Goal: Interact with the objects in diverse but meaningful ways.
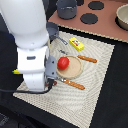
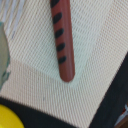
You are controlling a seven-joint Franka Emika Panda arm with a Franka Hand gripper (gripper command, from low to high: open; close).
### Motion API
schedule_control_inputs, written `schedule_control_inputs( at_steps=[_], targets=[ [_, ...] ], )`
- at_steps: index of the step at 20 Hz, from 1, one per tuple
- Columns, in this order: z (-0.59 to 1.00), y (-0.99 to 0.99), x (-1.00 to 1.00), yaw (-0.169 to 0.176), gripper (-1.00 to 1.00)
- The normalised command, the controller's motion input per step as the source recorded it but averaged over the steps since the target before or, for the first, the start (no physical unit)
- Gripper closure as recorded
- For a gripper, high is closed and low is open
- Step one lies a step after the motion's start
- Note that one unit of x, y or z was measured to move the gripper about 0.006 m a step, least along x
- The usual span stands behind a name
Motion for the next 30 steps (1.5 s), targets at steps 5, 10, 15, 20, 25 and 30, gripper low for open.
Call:
schedule_control_inputs(
  at_steps=[5, 10, 15, 20, 25, 30],
  targets=[
    [0.07, 0.12, -0.82, 0.0, -1.0],
    [-0.03, 0.13, -1.0, 0.076, -1.0],
    [-0.15, 0.17, -0.94, 0.141, -1.0],
    [-0.2, 0.08, -0.37, 0.117, -1.0],
    [-0.37, 0.0, -0.15, 0.06, -1.0],
    [-0.43, 0.0, -0.26, 0.052, -1.0]
  ],
)
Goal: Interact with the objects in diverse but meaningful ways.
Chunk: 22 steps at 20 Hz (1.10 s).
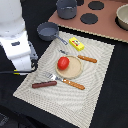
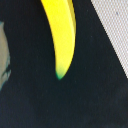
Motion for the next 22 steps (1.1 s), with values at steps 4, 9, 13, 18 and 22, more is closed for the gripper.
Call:
schedule_control_inputs(
  at_steps=[4, 9, 13, 18, 22],
  targets=[
    [-0.41, 0.01, -0.5, 0.077, -1.0],
    [-0.35, 0.0, -0.47, 0.075, -1.0],
    [-0.31, 0.0, -0.44, 0.07, -1.0],
    [-0.28, 0.0, -0.37, 0.073, 1.0],
    [-0.24, 0.0, -0.31, 0.075, 1.0]
  ],
)
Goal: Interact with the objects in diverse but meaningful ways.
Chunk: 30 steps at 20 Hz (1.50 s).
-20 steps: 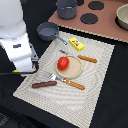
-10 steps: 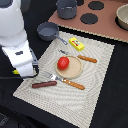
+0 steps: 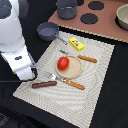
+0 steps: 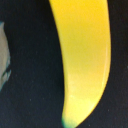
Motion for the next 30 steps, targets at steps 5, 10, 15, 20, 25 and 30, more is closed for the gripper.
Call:
schedule_control_inputs(
  at_steps=[5, 10, 15, 20, 25, 30],
  targets=[
    [-0.24, 0.0, -0.28, 0.072, 1.0],
    [-0.23, 0.0, -0.25, 0.071, 1.0],
    [0.43, 0.28, -0.52, 0.133, 1.0],
    [0.98, 0.45, -0.41, 0.128, 1.0],
    [0.84, 0.43, 0.13, 0.04, 1.0],
    [0.7, 0.46, 0.4, 0.0, 1.0]
  ],
)
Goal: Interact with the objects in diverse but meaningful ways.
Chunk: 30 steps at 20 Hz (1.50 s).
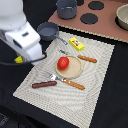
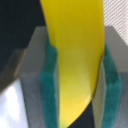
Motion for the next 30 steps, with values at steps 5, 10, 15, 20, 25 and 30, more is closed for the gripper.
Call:
schedule_control_inputs(
  at_steps=[5, 10, 15, 20, 25, 30],
  targets=[
    [0.57, 0.46, 0.52, -0.02, 1.0],
    [0.51, 0.49, 0.62, -0.069, 1.0],
    [0.49, 0.52, 0.7, -0.076, 1.0],
    [0.46, 0.52, 0.7, -0.072, 1.0],
    [0.42, 0.53, 0.7, -0.069, 1.0],
    [0.38, 0.49, 0.69, -0.077, 1.0]
  ],
)
